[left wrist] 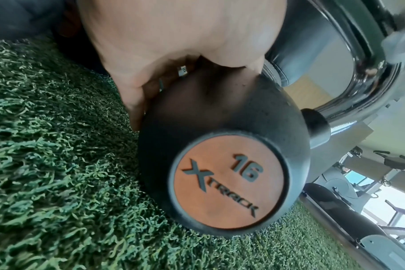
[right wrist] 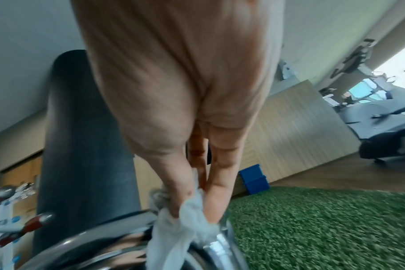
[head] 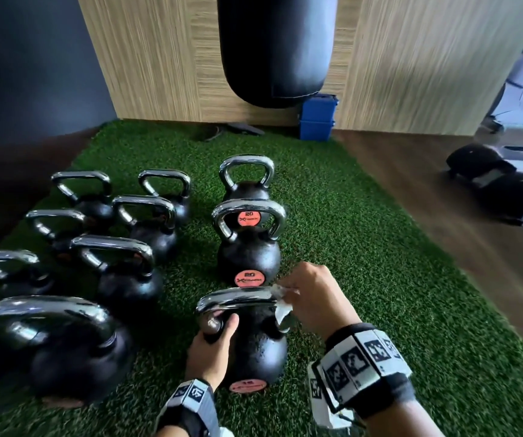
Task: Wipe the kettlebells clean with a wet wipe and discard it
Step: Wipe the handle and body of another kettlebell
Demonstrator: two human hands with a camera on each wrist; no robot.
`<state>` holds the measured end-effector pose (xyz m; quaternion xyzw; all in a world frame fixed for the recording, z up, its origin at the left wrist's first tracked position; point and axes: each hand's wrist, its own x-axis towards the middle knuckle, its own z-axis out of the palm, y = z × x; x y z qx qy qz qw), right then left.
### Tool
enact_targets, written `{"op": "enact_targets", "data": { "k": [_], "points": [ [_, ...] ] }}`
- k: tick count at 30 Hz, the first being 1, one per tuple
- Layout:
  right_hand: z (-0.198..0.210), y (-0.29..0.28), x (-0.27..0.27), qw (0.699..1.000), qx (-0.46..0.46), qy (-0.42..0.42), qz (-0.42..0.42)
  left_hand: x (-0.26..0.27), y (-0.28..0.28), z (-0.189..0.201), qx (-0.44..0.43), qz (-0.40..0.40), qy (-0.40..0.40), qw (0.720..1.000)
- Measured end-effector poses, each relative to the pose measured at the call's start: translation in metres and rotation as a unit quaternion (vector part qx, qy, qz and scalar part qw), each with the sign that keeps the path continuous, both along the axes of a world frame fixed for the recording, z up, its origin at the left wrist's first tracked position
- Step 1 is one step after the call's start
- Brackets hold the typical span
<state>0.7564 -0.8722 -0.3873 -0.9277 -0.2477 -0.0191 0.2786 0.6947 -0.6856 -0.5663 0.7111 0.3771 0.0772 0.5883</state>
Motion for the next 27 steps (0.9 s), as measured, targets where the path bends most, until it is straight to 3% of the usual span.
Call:
{"op": "enact_targets", "data": {
  "k": [3, 7, 9, 17, 20, 24, 27],
  "points": [
    [-0.001, -0.013, 0.007, 0.998, 0.003, 0.059, -0.021, 0.000, 0.000, -0.004, 0.033, -0.006, 0.016, 0.999],
    [-0.011, -0.014, 0.006, 0.996, 0.010, 0.061, -0.058, 0.000, -0.004, -0.003, 0.048, 0.009, 0.019, 0.999],
    [-0.017, -0.016, 0.007, 0.995, -0.030, 0.067, -0.066, -0.001, -0.003, -0.003, 0.049, 0.008, 0.020, 0.999],
    [-0.041, -0.025, 0.018, 0.991, -0.050, 0.110, -0.054, -0.002, 0.000, 0.004, 0.015, -0.010, 0.011, 1.000],
    [-0.057, -0.022, 0.023, 0.984, -0.056, 0.161, -0.051, -0.001, 0.003, 0.006, -0.005, -0.024, -0.004, 1.000],
    [-0.078, -0.024, 0.024, 0.978, -0.012, 0.202, -0.055, 0.000, 0.012, 0.011, -0.016, -0.085, 0.030, 0.996],
    [-0.072, -0.031, 0.026, 0.976, -0.001, 0.212, -0.044, -0.011, 0.036, 0.031, -0.039, -0.257, 0.107, 0.960]
  ]
}}
